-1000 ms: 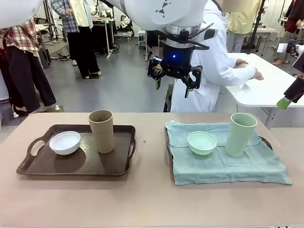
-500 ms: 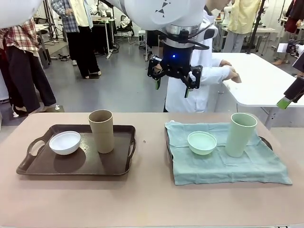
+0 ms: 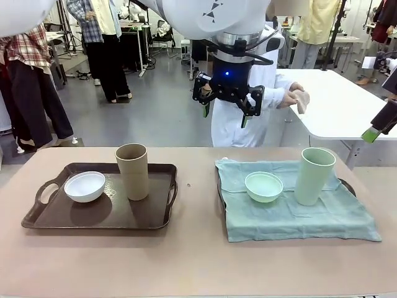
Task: Set up a tray with a mat and arrange the tableware.
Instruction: Pick up the Picnic Bowl and Reusable plastic cup from the Handle tray in front of the human's position and hold them in the air.
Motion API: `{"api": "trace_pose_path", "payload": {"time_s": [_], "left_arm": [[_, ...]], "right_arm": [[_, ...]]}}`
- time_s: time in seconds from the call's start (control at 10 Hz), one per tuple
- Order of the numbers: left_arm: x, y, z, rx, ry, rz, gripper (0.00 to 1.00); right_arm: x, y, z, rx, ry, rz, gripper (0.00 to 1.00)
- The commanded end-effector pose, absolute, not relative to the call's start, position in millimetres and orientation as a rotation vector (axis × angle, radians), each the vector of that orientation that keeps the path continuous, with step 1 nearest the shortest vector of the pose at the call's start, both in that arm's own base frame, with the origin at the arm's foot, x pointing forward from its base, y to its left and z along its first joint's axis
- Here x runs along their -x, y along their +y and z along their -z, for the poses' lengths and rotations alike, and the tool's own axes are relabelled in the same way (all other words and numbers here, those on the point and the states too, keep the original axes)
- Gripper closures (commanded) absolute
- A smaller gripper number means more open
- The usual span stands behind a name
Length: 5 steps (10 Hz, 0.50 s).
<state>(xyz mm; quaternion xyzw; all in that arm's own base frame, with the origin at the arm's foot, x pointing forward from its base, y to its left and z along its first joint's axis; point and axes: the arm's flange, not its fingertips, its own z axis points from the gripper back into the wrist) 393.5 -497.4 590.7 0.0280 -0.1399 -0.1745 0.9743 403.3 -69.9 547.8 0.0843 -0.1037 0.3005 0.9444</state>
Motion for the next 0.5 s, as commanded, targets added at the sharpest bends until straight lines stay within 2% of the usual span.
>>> {"api": "trace_pose_path", "payload": {"time_s": [0.0, 0.2, 0.4], "left_arm": [[-399, -410, -599, -0.030, -0.190, 0.216, 0.00], [-400, -327, -604, 0.037, -0.105, 0.122, 0.00], [-404, -260, -600, 0.213, -0.057, 0.132, 0.00]], "right_arm": [[-403, -96, -542, -0.174, -0.152, -0.507, 0.00], [-403, -110, -537, -0.226, -0.120, -0.443, 0.00], [-405, -129, -536, -0.347, -0.066, -0.386, 0.00]]}}
